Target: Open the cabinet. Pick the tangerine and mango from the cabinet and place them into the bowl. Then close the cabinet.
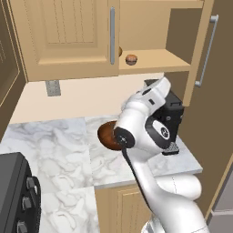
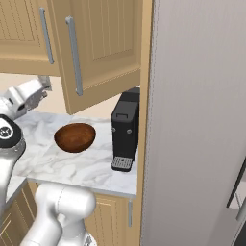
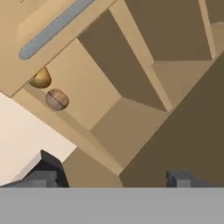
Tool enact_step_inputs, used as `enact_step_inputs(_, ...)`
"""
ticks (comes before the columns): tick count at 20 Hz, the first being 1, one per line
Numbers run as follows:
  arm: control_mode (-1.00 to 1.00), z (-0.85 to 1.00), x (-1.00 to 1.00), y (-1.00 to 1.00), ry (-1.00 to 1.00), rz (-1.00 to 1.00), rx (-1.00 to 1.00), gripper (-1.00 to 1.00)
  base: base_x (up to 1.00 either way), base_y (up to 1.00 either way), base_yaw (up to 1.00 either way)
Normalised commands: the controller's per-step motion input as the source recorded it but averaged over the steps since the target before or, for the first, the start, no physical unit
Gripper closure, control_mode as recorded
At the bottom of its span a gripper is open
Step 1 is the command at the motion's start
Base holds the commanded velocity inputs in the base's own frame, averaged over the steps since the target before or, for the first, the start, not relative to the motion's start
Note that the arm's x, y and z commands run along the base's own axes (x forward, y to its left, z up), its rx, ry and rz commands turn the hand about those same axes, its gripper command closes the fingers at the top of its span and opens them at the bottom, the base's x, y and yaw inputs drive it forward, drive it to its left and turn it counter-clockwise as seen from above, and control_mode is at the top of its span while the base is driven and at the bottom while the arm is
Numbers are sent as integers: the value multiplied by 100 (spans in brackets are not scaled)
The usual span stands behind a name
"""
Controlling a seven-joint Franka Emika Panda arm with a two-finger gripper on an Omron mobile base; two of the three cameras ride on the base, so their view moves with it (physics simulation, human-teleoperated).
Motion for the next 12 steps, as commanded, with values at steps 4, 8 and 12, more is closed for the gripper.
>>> enact_step_inputs(4,-100,0,16,0,0,-51,0,-100,0,0,0)
enact_step_inputs(8,-100,0,6,0,0,-44,0,-100,0,0,0)
enact_step_inputs(12,-100,0,0,-10,0,-31,0,-100,0,0,0)
